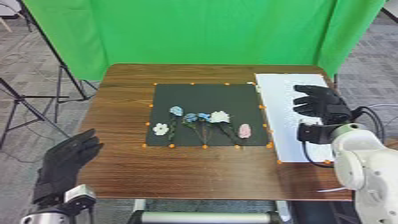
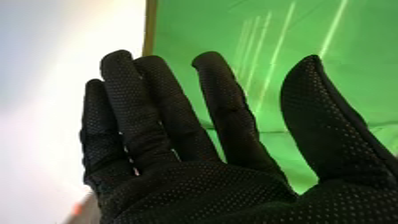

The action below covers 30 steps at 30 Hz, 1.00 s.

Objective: Arrange flowers

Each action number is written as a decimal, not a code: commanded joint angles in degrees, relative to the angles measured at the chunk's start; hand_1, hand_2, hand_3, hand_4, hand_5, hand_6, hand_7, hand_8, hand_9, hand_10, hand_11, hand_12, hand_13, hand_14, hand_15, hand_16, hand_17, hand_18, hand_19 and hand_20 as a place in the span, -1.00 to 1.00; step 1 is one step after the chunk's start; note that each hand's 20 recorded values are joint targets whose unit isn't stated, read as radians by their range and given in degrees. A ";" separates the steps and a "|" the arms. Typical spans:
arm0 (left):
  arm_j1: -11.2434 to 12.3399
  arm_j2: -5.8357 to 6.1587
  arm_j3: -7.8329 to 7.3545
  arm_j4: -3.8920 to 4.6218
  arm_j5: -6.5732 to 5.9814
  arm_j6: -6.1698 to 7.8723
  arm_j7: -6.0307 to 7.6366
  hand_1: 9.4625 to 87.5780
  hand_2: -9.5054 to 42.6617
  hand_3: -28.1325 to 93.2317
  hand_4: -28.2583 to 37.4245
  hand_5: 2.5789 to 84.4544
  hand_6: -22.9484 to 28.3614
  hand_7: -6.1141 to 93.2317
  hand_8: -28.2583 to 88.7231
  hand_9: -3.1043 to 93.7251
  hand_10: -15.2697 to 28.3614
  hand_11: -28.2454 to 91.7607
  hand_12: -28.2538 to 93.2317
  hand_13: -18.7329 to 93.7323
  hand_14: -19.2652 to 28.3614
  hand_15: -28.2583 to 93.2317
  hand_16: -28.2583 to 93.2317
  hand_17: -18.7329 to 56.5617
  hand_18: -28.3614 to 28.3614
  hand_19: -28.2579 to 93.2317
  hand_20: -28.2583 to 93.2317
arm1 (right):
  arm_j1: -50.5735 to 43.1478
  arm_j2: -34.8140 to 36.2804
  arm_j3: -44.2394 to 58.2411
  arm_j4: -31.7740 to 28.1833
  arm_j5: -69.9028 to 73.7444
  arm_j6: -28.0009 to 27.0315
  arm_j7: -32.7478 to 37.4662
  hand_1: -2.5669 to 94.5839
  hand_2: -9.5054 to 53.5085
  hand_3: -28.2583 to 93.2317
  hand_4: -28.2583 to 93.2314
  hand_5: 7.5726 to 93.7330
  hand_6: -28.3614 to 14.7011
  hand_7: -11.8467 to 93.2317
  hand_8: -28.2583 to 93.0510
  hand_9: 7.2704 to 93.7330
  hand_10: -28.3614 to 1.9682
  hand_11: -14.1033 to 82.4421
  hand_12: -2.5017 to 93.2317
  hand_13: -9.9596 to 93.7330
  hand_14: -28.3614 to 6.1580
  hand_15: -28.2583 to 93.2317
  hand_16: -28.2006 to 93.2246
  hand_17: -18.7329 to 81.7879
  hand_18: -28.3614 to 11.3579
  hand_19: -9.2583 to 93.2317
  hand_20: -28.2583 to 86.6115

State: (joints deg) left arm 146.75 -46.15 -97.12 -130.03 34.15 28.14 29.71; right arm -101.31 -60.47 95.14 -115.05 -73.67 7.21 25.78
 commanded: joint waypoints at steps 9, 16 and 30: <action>-1.87 -1.82 -3.28 0.97 2.13 -4.88 -7.25 -0.48 -0.43 0.77 -0.49 0.11 0.46 -0.62 -0.66 -0.13 0.71 0.08 -0.39 -0.16 0.97 0.46 -0.75 -0.69 0.80 0.47 -0.28 | 1.38 0.56 -0.63 1.98 2.75 -1.20 -0.19 -0.61 -0.31 0.91 -0.97 -0.05 0.10 -0.50 -0.72 -0.01 -0.51 -0.33 -0.63 -0.14 -0.67 0.32 -0.36 -0.51 -0.73 0.38 -0.12; -2.86 -2.13 -5.17 1.43 2.87 -6.59 -9.59 -0.48 -0.43 0.77 -0.49 0.11 0.45 -0.63 -0.66 -0.13 0.70 0.07 -0.39 -0.17 0.97 0.43 -0.74 -0.70 0.80 0.46 -0.30 | 0.47 0.74 -1.12 1.56 1.93 -0.34 -0.36 -0.61 -0.31 0.92 -0.97 -0.05 0.11 -0.50 -0.72 -0.01 -0.51 -0.33 -0.63 -0.14 -0.67 0.32 -0.35 -0.52 -0.72 0.38 -0.12; -5.18 -12.23 -17.00 3.15 4.65 -27.82 -28.15 -0.48 -0.41 0.74 -0.45 0.14 0.46 -0.66 -0.65 -0.11 0.73 0.03 -0.39 -0.13 1.00 0.42 -0.72 -0.67 0.95 0.51 -0.34 | 1.03 0.27 -2.17 1.78 1.23 -1.47 -0.96 -0.60 -0.32 0.92 -0.97 -0.05 0.12 -0.49 -0.73 -0.01 -0.49 -0.32 -0.63 -0.14 -0.66 0.32 -0.35 -0.52 -0.72 0.37 -0.12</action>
State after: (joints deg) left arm 143.37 -51.62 -108.61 -127.78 36.83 10.51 11.26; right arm -100.15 -60.02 93.22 -113.34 -71.73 5.96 25.65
